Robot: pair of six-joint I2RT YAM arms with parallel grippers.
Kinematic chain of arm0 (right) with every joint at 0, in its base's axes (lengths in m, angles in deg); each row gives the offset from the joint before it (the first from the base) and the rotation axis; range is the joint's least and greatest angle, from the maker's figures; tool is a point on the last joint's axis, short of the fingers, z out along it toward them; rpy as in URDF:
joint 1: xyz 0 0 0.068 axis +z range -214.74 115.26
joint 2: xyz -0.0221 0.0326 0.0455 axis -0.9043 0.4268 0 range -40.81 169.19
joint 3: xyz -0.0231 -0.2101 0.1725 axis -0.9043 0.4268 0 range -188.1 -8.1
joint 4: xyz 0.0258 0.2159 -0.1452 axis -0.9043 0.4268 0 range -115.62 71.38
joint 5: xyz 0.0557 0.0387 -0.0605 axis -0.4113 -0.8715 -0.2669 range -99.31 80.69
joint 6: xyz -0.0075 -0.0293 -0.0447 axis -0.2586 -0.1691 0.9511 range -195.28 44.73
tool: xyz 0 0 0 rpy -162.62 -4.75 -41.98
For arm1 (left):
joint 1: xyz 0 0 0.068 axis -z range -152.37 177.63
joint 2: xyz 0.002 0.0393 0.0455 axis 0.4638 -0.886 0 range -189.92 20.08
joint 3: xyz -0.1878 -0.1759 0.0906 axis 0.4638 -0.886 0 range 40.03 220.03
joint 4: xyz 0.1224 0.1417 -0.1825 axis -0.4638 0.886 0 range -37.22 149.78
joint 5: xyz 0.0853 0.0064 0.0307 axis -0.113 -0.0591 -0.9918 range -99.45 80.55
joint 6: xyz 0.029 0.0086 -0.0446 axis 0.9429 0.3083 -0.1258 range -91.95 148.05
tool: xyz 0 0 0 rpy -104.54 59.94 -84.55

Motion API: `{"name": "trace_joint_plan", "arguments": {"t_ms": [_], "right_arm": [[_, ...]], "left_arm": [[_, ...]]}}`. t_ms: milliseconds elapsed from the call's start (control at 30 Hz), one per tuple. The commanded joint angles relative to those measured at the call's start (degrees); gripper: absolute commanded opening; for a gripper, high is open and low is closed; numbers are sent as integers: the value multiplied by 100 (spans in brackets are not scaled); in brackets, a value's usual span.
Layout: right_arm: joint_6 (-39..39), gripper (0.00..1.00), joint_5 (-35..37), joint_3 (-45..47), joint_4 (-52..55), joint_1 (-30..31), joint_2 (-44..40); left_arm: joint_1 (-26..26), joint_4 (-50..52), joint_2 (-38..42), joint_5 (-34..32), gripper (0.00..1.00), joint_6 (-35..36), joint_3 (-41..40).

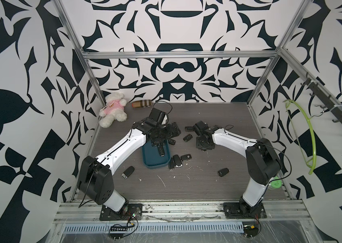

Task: Place the car key into the storage box
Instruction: Pick up the car key from the center of the board, then place the car key in the storage box.

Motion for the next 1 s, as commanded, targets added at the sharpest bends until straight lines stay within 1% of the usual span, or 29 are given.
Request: {"name": "trace_joint_plan", "arguments": {"t_ms": [0,233,400,600,667,700,967], "right_arm": [[-183,38,239,-680,376,371,64],[-246,38,117,-1944,640,1080,688],[-291,38,-113,-2705,649,1461,1197],[-305,38,-361,-3417,567,1773,1753],[-344,39,-362,-3600,502,1881,1927],[-355,38,-579,-3699,467,1940,2021],[-483,38,-716,-4448,300,2278,2822]], "left_arm": [[-104,158,330,-342,99,101,-191],[-600,224,1055,-775,99,-138,-779],[-1047,361,1881,-1084,99,-249,-1244],[-1577,760,2489,-1139,99,-231,-1559],[-1676,875,2633,-1136,99,-237,-1624],[-1704,937,2691,-1150,99,-249,-1650],[-1744,1275,3096,-1278,99,-266,-1736]]}}
